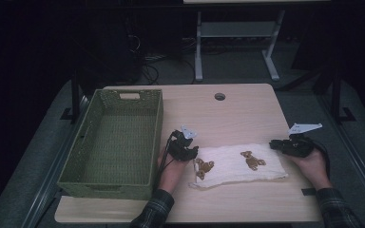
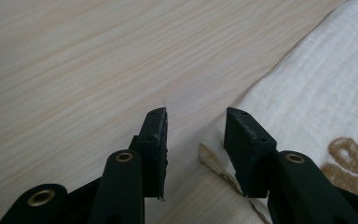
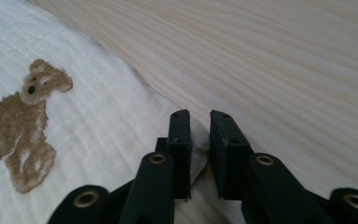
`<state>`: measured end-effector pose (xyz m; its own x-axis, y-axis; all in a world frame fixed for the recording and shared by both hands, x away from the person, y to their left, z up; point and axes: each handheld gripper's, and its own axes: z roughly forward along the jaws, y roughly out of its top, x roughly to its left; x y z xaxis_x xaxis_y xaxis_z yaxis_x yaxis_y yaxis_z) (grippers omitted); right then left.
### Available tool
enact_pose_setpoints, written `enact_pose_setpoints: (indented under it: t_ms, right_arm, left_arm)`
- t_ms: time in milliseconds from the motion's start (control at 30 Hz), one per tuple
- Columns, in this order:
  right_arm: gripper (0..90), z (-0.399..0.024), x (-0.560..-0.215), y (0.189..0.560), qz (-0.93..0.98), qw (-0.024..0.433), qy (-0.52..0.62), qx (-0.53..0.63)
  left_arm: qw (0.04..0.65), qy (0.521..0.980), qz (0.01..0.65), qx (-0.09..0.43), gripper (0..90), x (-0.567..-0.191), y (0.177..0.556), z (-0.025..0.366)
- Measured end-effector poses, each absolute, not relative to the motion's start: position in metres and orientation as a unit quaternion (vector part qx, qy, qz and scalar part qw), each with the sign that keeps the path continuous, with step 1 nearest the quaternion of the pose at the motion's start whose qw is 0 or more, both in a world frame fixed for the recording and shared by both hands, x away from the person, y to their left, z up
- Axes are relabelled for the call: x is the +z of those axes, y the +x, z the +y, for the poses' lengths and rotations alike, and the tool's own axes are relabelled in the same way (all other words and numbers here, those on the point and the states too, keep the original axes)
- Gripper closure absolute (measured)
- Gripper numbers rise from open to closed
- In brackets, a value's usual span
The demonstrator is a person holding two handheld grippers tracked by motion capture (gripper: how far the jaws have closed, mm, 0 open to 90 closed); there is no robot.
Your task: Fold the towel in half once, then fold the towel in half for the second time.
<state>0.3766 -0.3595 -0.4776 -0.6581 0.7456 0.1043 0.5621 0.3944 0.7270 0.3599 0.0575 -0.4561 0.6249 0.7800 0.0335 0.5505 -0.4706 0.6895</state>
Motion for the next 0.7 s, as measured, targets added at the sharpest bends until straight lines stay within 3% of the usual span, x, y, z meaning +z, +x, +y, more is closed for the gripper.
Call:
enact_pose_setpoints:
  t_ms: [333, 567, 700]
  right_arm:
    - [83.3, -0.3585, -0.4778, 0.3759, 0.828, 0.118, 0.392, 0.383]
    - [84.1, -0.3582, -0.4778, 0.3755, 0.827, 0.118, 0.394, 0.383]
    - [85.0, -0.3575, -0.4776, 0.3751, 0.829, 0.122, 0.39, 0.382]
  left_arm:
    - [0.326, 0.847, 0.389, 0.157, 59.4, -0.4658, 0.3652, 0.0561]
    - [0.332, 0.858, 0.368, 0.133, 82.3, -0.4645, 0.3657, 0.0523]
    - [0.327, 0.856, 0.378, 0.132, 86.0, -0.4632, 0.3685, 0.0507]
